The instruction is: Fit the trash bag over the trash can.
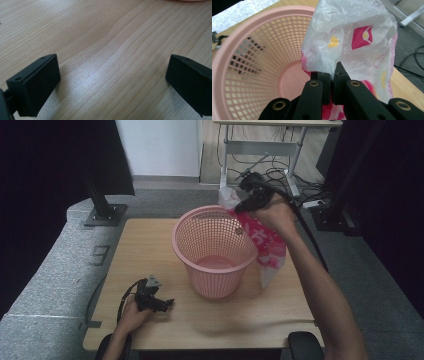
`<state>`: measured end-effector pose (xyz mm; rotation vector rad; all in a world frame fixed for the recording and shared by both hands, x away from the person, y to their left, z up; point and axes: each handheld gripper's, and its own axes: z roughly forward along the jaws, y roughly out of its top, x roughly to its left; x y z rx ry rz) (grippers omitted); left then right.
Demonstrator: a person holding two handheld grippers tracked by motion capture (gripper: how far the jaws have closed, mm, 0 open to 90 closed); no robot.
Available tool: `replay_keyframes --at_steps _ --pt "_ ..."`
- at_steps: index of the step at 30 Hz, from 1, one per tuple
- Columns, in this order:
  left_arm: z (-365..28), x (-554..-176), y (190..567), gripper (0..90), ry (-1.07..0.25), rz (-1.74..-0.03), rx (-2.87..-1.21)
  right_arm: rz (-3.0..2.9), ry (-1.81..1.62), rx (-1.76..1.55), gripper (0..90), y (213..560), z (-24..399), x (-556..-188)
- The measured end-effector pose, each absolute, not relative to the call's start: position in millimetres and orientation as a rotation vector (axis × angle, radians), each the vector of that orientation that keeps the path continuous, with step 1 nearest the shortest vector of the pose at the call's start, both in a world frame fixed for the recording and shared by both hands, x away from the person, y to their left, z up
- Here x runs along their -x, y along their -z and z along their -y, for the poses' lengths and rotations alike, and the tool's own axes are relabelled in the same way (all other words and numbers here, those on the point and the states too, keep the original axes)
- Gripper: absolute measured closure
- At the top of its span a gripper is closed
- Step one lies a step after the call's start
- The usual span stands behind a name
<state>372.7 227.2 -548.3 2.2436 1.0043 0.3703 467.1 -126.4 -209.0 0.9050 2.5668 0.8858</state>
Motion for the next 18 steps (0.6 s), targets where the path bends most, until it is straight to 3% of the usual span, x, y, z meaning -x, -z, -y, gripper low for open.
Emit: replay_keyframes --at_steps 6,18 --pt "-227.0 -372.7 548.3 0.0 -0.370 -1.003 -2.243 -2.658 -0.869 -0.834 86.6 228.8 82.6 -473.0" --pt "-226.7 -373.1 548.2 0.0 -0.365 -0.993 -2.248 -2.860 -0.755 -0.790 85.5 305.7 7.4 -492.7"
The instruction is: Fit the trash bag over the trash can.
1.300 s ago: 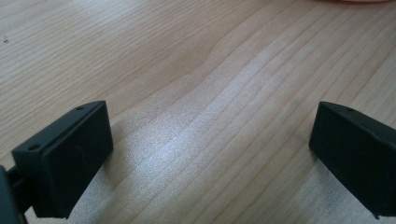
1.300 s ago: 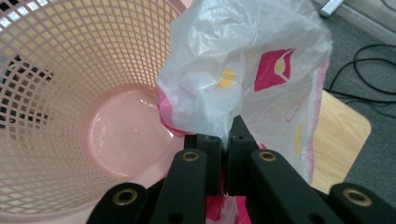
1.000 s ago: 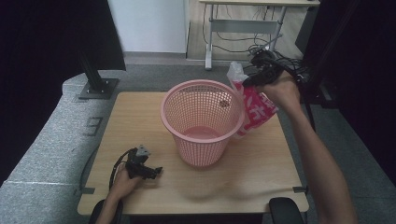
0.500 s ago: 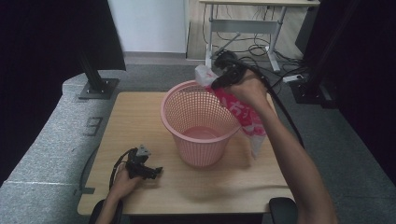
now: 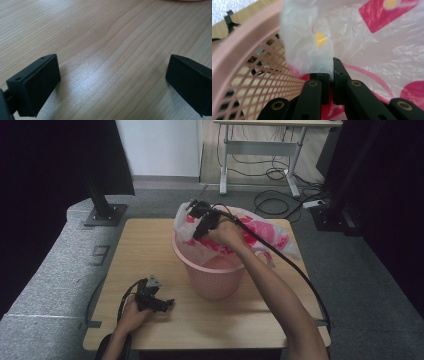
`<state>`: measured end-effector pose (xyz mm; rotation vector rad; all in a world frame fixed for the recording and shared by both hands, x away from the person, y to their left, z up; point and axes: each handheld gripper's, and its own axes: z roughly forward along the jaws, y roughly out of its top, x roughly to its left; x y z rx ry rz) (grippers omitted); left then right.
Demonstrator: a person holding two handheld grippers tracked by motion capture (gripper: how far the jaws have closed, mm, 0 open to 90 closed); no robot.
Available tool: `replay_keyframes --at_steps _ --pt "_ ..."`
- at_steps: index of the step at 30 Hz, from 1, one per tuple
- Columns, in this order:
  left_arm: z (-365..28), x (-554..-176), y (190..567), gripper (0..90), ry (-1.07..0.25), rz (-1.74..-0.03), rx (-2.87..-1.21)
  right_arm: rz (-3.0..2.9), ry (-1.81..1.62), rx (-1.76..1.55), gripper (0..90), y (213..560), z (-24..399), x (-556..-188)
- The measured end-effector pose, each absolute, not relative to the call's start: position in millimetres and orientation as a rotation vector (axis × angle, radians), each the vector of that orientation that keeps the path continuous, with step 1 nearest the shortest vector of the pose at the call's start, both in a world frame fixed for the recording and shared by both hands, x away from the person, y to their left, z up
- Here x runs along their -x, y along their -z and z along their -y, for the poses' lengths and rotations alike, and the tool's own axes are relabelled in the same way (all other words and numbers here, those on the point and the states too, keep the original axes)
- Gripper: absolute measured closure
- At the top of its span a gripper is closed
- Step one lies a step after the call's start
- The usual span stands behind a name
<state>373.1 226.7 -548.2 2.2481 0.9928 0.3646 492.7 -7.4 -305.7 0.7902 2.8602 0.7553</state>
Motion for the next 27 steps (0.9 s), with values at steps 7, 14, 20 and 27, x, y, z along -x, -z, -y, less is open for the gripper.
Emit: replay_keyframes --at_steps 7,14,20,27 --pt "-226.3 -373.4 548.2 0.0 -0.362 -0.981 -2.254 -2.942 -0.549 -0.806 84.6 349.8 -11.9 -503.3" --pt "-226.0 -373.5 548.1 0.0 -0.362 -0.979 -2.255 -2.944 -0.622 -0.758 43.5 341.3 -7.9 -495.7" --pt "-225.9 -373.5 548.2 0.0 -0.362 -0.981 -2.253 -2.901 -0.818 -0.751 31.8 295.3 15.7 -481.4" --pt "-225.8 -373.5 548.2 0.0 -0.363 -0.982 -2.252 -2.828 -0.883 -0.769 24.3 264.1 45.9 -470.3"
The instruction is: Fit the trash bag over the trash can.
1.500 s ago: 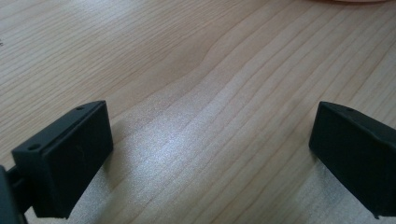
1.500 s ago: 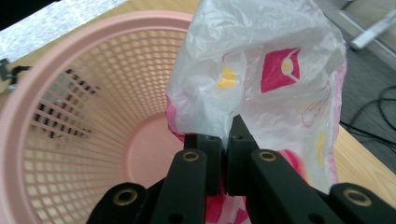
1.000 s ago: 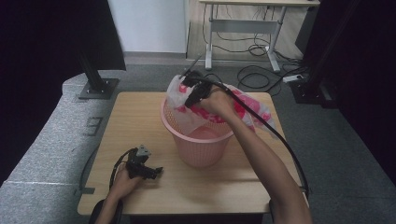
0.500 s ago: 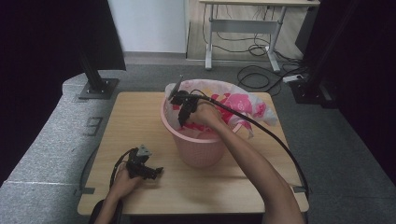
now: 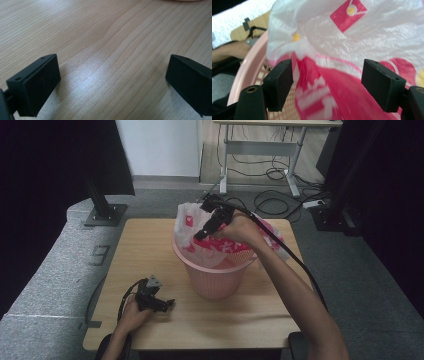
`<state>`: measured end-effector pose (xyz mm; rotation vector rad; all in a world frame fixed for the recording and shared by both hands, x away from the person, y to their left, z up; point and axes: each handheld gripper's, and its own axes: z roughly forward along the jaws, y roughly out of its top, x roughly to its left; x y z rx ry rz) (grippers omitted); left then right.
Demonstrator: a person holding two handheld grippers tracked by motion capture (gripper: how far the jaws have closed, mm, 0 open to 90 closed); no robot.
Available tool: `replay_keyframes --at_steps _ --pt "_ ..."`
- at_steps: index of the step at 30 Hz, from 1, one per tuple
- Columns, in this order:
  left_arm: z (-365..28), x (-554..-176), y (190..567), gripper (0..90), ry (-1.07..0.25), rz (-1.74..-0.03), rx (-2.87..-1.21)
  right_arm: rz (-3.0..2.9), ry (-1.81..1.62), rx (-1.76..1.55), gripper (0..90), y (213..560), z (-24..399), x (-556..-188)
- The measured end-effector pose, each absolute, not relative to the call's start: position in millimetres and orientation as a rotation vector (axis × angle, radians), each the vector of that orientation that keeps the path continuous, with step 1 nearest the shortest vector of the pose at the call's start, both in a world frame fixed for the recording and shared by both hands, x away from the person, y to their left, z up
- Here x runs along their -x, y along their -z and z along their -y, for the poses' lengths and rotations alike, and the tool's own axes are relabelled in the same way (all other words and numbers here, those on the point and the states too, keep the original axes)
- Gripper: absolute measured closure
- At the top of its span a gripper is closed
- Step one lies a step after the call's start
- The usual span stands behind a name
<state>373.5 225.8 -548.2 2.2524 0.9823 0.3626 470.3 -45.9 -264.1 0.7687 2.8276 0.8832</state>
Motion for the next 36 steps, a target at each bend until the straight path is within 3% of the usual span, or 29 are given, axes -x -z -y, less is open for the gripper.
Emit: replay_keyframes --at_steps 10,17,26,29,30,31,36 --pt "-225.5 -373.3 548.3 0.0 -0.363 -0.985 -2.251 -2.730 -0.850 -0.756 18.8 244.8 72.1 -466.6" --pt "-225.3 -373.2 548.3 0.0 -0.364 -0.987 -2.250 -2.587 -0.801 -0.833 14.2 230.6 124.7 -459.2" --pt "-224.9 -373.1 548.1 0.0 -0.364 -0.990 -2.251 -2.535 -0.740 -0.972 14.7 259.6 191.1 -456.0" --pt "-224.8 -373.1 548.2 0.0 -0.366 -0.991 -2.250 -2.538 -0.699 -0.985 29.5 276.6 198.4 -456.6" --pt "-224.7 -373.0 548.2 0.0 -0.365 -0.993 -2.249 -2.545 -0.715 -0.987 38.5 280.1 199.3 -457.0" --pt "-224.6 -373.0 548.3 0.0 -0.366 -0.994 -2.248 -2.568 -0.755 -0.983 53.1 282.0 199.5 -456.9" --pt "-224.7 -373.0 548.2 0.0 -0.365 -0.993 -2.249 -2.538 -0.722 -0.958 78.8 271.2 191.4 -453.5"
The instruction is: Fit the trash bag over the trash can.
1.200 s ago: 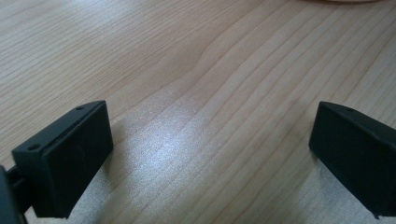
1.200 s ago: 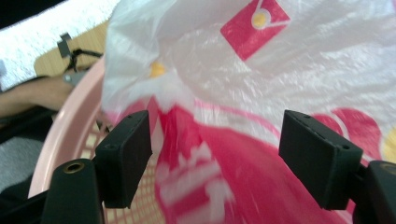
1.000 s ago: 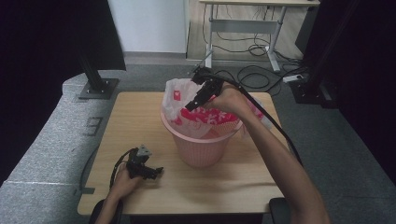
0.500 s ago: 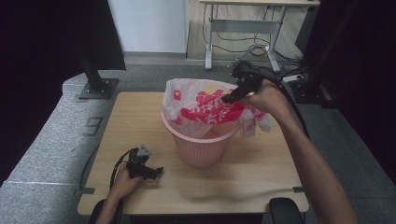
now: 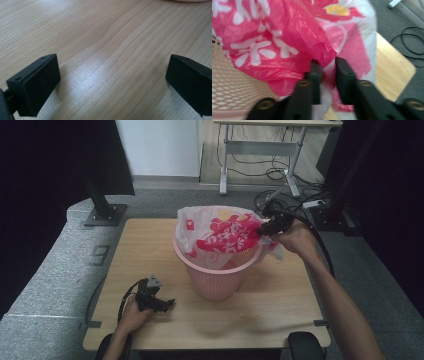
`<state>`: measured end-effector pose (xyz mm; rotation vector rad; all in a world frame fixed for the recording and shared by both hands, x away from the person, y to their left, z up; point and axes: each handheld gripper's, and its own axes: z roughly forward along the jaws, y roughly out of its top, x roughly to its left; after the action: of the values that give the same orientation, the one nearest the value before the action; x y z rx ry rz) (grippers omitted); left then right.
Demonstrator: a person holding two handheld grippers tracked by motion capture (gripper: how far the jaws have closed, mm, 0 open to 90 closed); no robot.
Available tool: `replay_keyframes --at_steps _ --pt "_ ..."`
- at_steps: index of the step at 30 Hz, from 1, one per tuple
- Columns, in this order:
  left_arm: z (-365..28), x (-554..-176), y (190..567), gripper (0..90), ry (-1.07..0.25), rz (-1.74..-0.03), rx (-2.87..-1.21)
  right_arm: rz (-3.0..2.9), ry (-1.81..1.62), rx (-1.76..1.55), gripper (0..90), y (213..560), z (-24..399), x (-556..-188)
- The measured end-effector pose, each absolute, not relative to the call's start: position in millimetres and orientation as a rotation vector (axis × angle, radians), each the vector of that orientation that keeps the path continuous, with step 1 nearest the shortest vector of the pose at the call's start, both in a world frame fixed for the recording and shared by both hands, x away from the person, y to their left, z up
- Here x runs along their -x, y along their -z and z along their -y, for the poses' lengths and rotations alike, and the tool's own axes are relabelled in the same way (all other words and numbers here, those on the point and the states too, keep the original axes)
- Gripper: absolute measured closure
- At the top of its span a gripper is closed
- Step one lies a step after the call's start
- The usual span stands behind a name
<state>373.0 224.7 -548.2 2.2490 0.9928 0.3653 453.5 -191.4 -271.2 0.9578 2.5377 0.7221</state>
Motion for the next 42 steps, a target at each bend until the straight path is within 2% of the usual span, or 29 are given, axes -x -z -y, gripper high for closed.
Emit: replay_keyframes --at_steps 1,5,15,21,26,31,38,42 --pt "-224.7 -373.0 548.2 0.0 -0.366 -0.993 -2.249 -2.535 -0.710 -0.957 83.0 266.4 189.4 -453.5" --pt "-224.7 -373.0 548.2 0.0 -0.365 -0.993 -2.249 -2.537 -0.698 -0.944 88.0 251.5 181.1 -453.6" --pt "-224.6 -373.0 548.3 0.0 -0.366 -0.994 -2.247 -2.577 -0.795 -0.860 88.8 217.7 139.4 -450.7" --pt "-224.6 -373.0 548.3 0.0 -0.365 -0.993 -2.247 -2.635 -0.852 -0.784 88.7 213.9 99.0 -453.5" --pt "-224.8 -373.1 548.2 0.0 -0.366 -0.992 -2.250 -2.699 -0.853 -0.751 88.6 232.0 69.1 -463.3" --pt "-224.8 -373.1 548.2 0.0 -0.363 -0.984 -2.253 -2.773 -0.798 -0.783 88.3 269.2 50.9 -481.8" --pt "-224.8 -373.0 548.1 0.0 -0.364 -0.985 -2.254 -2.802 -0.730 -0.871 87.6 313.7 53.9 -508.6" --pt "-224.8 -373.0 548.1 0.0 -0.364 -0.985 -2.254 -2.797 -0.673 -0.925 86.0 325.3 64.3 -516.9"
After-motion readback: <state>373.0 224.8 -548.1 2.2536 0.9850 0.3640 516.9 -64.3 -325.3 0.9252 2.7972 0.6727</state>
